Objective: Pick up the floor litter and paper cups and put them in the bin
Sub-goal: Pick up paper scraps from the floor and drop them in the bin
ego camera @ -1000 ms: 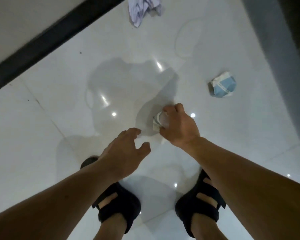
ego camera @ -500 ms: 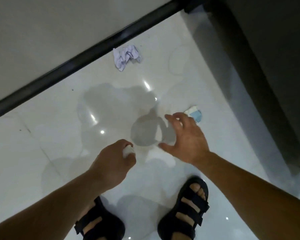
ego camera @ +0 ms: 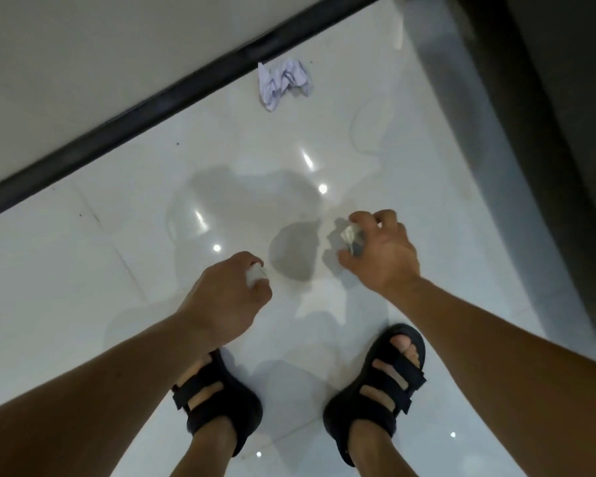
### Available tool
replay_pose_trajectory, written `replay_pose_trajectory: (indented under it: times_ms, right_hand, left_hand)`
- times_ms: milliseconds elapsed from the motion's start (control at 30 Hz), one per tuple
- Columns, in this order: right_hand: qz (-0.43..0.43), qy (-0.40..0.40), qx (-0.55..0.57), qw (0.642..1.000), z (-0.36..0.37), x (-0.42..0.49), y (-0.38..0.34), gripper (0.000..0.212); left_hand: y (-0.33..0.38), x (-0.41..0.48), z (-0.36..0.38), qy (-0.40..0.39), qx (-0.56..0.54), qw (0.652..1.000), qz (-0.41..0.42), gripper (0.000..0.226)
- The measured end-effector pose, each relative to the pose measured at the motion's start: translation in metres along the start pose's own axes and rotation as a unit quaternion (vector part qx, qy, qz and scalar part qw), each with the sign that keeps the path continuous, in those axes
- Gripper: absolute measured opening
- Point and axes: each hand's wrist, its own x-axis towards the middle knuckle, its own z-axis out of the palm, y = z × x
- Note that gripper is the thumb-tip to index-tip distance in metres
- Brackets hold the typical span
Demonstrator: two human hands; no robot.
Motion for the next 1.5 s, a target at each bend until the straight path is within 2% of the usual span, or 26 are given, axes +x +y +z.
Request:
replay_pose_trajectory:
  times_ms: [133, 433, 600, 700, 867, 1033, 1267, 1500]
  right_hand:
    - [-0.080, -0.013, -0.004, 0.997, -0.059, -0.064, -0.066, 0.063]
    - [-0.150, -0.026, -0.070, 0.986, -0.239, -0.201, -0.206, 0.061]
    - [-0.198, -0.048, -0.125, 0.971, -0.313, -0.280, -0.283, 0.063]
    - [-0.229, -0.052, -0.129, 0.964, -0.334, -0.328, -0.320, 0.063]
    - [-0.310, -0.067, -0.158, 0.935, -0.345, -0.400, -0.364, 0.063]
    - [-0.382, -0.082, -0.190, 0.901, -0.338, -0.465, -0.404, 0.062]
    - [-0.514, -0.109, -0.246, 0.815, -0.293, -0.575, -0.500, 0.064]
    - [-0.604, -0.129, -0.300, 0.727, -0.203, -0.705, -0.601, 0.063]
  left_hand:
    - [0.030, -0.051, -0.050, 0.027, -0.007, 1.000, 0.006, 0.021]
    - [0.082, -0.224, -0.192, 0.061, -0.050, 0.996, 0.040, 0.027]
    - [0.083, -0.334, -0.259, 0.107, -0.095, 0.989, 0.027, 0.033]
    - [0.070, -0.398, -0.285, 0.154, -0.122, 0.980, 0.004, 0.028]
    - [0.043, -0.506, -0.290, 0.248, -0.192, 0.949, -0.042, 0.022]
    - [0.012, -0.606, -0.259, 0.296, -0.257, 0.915, -0.098, 0.020]
    - [-0.072, -0.738, -0.215, 0.392, -0.325, 0.839, -0.191, 0.019]
    - [-0.186, -0.849, -0.178, 0.457, -0.388, 0.762, -0.243, 0.015]
